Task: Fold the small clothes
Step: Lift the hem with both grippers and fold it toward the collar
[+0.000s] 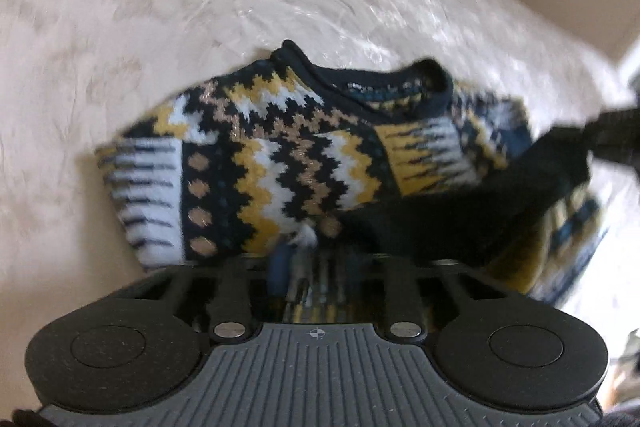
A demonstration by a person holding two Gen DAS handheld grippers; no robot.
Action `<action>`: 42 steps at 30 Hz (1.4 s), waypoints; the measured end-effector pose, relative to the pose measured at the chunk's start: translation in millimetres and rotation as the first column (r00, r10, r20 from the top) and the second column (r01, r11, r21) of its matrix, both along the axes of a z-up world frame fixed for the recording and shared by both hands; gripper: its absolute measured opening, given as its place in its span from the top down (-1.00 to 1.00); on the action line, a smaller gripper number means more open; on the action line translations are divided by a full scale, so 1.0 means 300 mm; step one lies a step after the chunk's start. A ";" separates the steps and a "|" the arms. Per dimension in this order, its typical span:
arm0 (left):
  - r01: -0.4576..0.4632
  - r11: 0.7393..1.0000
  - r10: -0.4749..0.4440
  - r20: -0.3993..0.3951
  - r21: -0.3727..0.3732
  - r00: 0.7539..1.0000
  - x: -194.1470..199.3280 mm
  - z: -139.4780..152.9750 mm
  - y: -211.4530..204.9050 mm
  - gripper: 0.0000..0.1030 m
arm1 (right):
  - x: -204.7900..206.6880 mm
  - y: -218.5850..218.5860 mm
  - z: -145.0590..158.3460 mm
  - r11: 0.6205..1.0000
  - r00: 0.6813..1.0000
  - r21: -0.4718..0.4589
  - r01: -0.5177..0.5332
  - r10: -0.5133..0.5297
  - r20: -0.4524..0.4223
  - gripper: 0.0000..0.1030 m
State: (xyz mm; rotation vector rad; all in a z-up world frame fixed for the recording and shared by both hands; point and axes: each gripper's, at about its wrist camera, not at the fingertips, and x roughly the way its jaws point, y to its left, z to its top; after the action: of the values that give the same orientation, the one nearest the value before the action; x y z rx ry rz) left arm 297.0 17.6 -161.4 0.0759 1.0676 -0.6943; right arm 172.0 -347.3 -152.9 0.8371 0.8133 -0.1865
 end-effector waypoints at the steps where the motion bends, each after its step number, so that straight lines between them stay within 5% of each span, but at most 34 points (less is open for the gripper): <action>1: -0.037 0.999 0.037 0.003 -0.007 0.999 -0.011 0.004 0.005 0.89 | -0.002 0.000 0.000 1.000 1.000 0.001 -0.007 0.007 0.003 0.70; 11: -0.283 0.948 0.301 0.124 -0.148 0.945 -0.217 0.215 0.102 0.94 | -0.097 0.015 0.068 0.998 0.995 0.030 -0.062 0.060 0.082 0.70; 16: -0.330 0.924 0.359 0.141 -0.196 0.923 -0.133 0.312 0.142 0.98 | -0.085 0.006 0.134 0.997 0.989 0.050 -0.058 0.050 0.137 0.70; 20: -0.350 0.927 0.368 0.146 -0.138 0.918 -0.005 0.290 0.130 0.96 | 0.010 -0.019 0.114 0.998 0.994 0.061 -0.035 0.029 0.103 0.62; 26: -0.229 0.973 0.226 0.134 0.011 0.965 0.010 0.208 0.085 0.85 | 0.081 -0.053 0.028 0.997 0.999 0.080 0.001 -0.004 0.031 0.60; 28: -0.155 0.985 0.146 0.128 0.070 0.981 -0.021 0.169 0.067 0.63 | 0.079 -0.055 0.012 0.997 1.000 0.074 -0.005 0.004 0.016 0.60; 30: -0.072 0.989 0.054 0.139 0.130 0.989 -0.061 0.133 0.045 0.43 | 0.068 -0.063 -0.003 0.997 1.000 0.080 -0.002 0.001 0.004 0.60; 35: 0.086 0.971 -0.117 0.133 0.224 0.984 -0.109 0.068 -0.004 0.38 | 0.053 -0.074 -0.023 0.997 1.000 0.082 0.000 0.001 -0.018 0.60; 42: 0.058 0.975 -0.084 0.112 0.214 0.990 -0.044 0.023 -0.052 0.36 | 0.064 -0.064 -0.029 0.997 0.999 0.074 -0.025 0.027 -0.022 0.60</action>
State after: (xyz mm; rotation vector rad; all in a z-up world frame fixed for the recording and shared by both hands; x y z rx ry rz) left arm 283.8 2.1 -154.6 0.3362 1.0225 -0.6310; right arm 191.3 -366.5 -161.5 0.8950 0.8565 -0.1442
